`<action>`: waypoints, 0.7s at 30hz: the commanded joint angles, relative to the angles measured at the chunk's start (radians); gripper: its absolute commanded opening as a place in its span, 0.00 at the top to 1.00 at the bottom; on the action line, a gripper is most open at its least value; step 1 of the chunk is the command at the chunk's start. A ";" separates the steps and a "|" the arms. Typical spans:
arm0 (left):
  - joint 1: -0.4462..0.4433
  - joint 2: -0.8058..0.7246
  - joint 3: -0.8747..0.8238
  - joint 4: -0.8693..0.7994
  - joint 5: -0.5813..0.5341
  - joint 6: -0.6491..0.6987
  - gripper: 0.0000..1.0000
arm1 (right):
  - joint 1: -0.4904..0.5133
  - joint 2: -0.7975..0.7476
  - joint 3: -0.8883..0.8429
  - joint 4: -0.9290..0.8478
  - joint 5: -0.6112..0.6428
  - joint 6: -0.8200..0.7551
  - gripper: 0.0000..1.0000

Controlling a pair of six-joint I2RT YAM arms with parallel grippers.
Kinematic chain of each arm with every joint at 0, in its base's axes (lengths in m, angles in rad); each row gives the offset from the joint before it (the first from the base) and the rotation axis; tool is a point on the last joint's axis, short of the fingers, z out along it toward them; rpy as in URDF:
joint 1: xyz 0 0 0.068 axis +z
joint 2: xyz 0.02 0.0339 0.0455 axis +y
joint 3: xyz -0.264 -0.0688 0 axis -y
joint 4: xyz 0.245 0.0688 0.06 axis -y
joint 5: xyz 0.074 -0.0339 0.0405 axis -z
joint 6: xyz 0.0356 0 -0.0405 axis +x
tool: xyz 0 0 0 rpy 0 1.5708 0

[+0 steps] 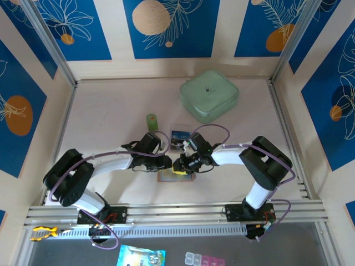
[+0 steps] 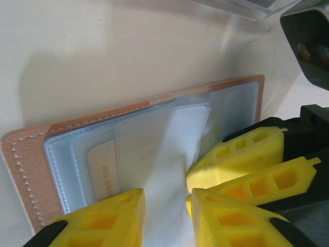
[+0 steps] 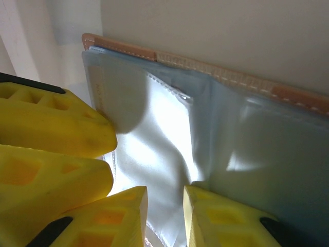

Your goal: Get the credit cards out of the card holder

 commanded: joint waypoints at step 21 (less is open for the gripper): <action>-0.007 -0.008 0.020 -0.059 -0.040 0.002 0.65 | -0.006 0.034 0.016 -0.117 0.050 -0.015 0.83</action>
